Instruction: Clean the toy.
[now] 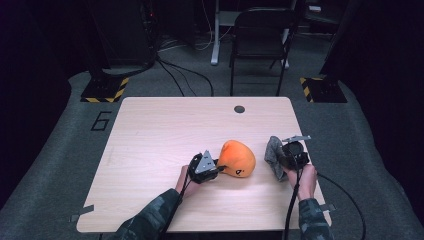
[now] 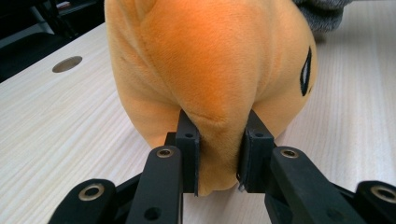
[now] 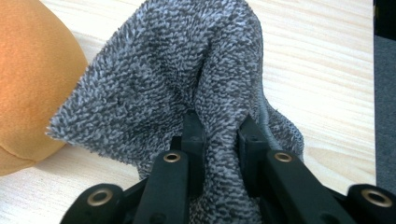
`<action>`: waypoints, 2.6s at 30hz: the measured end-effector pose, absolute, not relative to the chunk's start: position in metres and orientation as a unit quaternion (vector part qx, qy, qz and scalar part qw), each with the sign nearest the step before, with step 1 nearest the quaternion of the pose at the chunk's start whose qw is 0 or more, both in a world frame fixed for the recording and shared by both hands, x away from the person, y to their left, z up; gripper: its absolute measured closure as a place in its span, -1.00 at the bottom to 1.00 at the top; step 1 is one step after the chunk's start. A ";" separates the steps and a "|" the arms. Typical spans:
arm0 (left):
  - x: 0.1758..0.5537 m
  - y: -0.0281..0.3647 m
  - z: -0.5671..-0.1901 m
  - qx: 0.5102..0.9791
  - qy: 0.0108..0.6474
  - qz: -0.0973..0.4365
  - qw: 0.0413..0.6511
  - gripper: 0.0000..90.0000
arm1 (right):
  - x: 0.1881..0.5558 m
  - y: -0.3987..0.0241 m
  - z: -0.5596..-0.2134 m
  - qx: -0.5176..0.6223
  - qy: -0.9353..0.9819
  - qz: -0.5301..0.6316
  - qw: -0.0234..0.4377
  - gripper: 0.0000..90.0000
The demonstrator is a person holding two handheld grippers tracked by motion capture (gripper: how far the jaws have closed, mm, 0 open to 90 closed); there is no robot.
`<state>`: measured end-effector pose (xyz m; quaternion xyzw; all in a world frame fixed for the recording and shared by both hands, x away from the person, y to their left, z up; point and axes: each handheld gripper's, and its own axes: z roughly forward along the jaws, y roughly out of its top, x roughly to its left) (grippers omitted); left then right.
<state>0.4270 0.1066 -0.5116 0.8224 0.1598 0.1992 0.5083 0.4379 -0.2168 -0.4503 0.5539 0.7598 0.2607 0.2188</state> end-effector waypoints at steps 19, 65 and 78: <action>0.421 0.118 -0.465 0.791 0.223 0.125 0.556 0.63 | 0.436 -0.228 -0.444 0.559 0.750 0.275 0.221 0.71; 0.429 0.092 -0.482 0.836 0.254 0.102 0.475 0.57 | 0.440 -0.171 -0.460 0.512 0.806 0.260 0.144 0.70; 0.430 0.094 -0.483 0.834 0.253 0.108 0.478 0.57 | 0.448 -0.183 -0.478 0.522 0.813 0.227 0.122 0.69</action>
